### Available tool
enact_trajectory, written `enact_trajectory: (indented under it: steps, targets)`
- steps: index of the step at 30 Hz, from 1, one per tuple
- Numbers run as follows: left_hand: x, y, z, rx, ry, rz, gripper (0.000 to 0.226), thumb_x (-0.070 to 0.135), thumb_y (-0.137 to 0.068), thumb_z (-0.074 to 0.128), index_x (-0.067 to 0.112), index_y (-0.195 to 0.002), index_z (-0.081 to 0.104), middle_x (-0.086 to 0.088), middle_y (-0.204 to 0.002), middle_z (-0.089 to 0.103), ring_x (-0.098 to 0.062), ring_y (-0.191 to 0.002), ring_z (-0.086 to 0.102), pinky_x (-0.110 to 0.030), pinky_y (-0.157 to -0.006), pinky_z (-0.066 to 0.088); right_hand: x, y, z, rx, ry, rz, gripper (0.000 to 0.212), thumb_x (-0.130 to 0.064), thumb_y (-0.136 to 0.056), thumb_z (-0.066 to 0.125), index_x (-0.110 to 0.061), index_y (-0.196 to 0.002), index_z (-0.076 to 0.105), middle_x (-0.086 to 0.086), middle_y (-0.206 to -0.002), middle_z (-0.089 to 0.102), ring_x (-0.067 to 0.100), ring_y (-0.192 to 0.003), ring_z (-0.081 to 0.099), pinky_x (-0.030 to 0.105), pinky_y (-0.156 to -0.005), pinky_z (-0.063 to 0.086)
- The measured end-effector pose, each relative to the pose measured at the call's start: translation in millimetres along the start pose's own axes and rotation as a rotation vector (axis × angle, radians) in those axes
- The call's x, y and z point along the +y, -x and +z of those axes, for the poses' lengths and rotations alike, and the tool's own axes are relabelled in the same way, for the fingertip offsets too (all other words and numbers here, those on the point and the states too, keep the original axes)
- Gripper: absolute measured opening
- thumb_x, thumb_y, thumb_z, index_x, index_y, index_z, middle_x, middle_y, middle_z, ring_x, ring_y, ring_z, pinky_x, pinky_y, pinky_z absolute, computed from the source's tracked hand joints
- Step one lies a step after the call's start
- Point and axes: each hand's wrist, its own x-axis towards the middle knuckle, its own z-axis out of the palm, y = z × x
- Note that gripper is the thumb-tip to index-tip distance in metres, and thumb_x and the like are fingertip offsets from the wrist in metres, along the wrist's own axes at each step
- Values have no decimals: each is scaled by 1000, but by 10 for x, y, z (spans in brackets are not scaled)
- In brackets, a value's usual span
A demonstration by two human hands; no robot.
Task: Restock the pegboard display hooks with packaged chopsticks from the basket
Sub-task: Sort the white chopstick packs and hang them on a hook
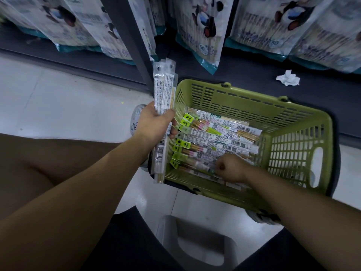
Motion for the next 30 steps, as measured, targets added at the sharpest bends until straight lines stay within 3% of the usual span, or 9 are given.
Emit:
enact_trajectory:
  steps: [2,4,8,11,14,18,24,30]
  targets:
    - [9,5,3,-2,6,-1,17,10,-97,60,4,-112,57,-4,-64,61,-23,-50,56,-31,-50,49,4,-14,-143,99,-75,-10,16,-20,-94,67,-30,-82,62,-6,-87,64,15,-82,62,32,-75,51]
    - [15,7,6,-10,10,0,13,10,-96,60,6,-109,58,-5,-65,60,-23,-50,56,-31,-49,49,-2,-66,-281,227,2,-16,3,-23,-96,64,-23,-93,63,1,-96,62,22,-90,61,35,-78,52]
    - [12,-4,6,-13,1,2,10,11,-95,61,11,-105,58,-7,-68,61,-23,-51,57,-31,-50,49,-35,-213,-421,402,212,53,16,-28,-99,56,-18,-110,63,5,-112,56,29,-111,51,38,-92,41]
    - [17,-10,14,-12,-12,6,8,11,-95,61,15,-102,59,-5,-67,62,-23,-52,59,-32,-51,52,-89,-290,-382,323,276,117,35,-35,-96,65,-19,-125,56,6,-129,53,30,-126,45,41,-106,35]
    - [20,-10,19,-21,0,0,9,11,-97,60,17,-103,60,-6,-68,61,-23,-53,59,-31,-50,51,-95,-322,-272,345,317,151,50,-35,-92,70,-15,-132,49,10,-134,56,31,-128,49,40,-108,36]
    - [39,0,22,-30,2,-6,10,11,-99,60,17,-106,59,-5,-68,61,-22,-53,58,-31,-52,51,-86,-323,-233,320,364,187,49,-38,-95,66,-14,-135,50,12,-133,58,33,-127,51,42,-105,40]
    - [49,3,22,-30,-4,1,11,11,-99,59,18,-107,59,-6,-68,61,-22,-52,59,-32,-52,51,-148,-316,-237,280,353,196,46,-17,-94,64,-12,-137,49,14,-131,55,34,-122,51,41,-97,47]
    - [45,3,21,-20,-8,2,10,11,-98,60,18,-104,59,-7,-69,63,-22,-52,60,-32,-51,52,-115,-325,-289,260,395,191,50,-39,-95,67,-15,-136,52,12,-131,57,32,-125,52,40,-103,41]
